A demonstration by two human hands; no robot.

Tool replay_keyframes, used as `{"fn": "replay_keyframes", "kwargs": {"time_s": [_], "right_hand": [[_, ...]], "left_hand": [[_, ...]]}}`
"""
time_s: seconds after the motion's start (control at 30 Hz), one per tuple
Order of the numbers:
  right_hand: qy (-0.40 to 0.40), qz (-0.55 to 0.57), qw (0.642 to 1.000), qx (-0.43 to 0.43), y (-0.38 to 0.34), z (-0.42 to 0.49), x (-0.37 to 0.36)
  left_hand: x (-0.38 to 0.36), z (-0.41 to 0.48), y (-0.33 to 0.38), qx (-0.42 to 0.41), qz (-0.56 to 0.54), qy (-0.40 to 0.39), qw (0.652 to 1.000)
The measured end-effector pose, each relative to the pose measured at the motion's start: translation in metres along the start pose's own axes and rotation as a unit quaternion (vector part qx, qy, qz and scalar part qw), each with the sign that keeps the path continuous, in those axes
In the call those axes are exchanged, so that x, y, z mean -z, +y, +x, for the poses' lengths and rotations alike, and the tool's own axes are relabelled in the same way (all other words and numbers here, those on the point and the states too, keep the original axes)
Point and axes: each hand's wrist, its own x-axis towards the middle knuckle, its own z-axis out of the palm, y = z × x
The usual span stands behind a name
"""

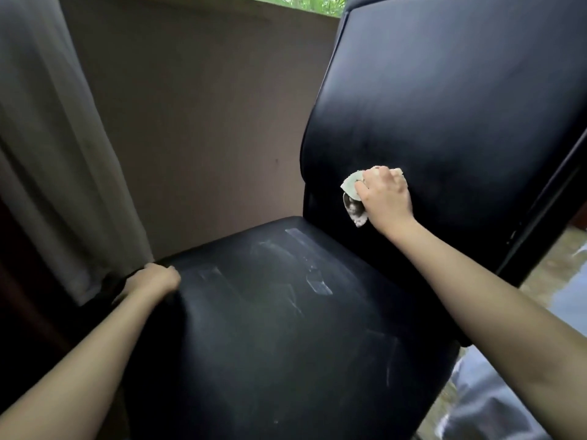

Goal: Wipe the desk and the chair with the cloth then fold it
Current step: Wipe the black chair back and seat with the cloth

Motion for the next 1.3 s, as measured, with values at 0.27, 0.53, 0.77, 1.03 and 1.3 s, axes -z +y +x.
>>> {"fn": "replay_keyframes", "kwargs": {"time_s": [0.27, 0.53, 0.77, 1.03, 1.3], "right_hand": [[0.083, -0.025, 0.996, -0.029, -0.003, 0.0, 0.003], [0.103, 0.033, 0.993, -0.046, 0.001, -0.002, 0.004], [0.089, 0.092, 0.987, -0.093, 0.001, -0.008, -0.003], [0.064, 0.116, 0.98, -0.147, -0.002, -0.015, -0.001], [0.082, 0.128, 0.979, -0.139, -0.015, -0.017, -0.009]], "left_hand": [[0.001, 0.026, 0.001, -0.006, -0.169, -0.04, 0.985], [-0.008, 0.025, 0.019, -0.026, -0.125, -0.046, 0.991], [-0.009, 0.017, 0.027, -0.05, -0.07, -0.029, 0.996], [-0.008, 0.016, 0.011, -0.086, -0.092, -0.031, 0.992], [-0.009, 0.014, -0.022, -0.132, -0.272, -0.017, 0.953]]}}
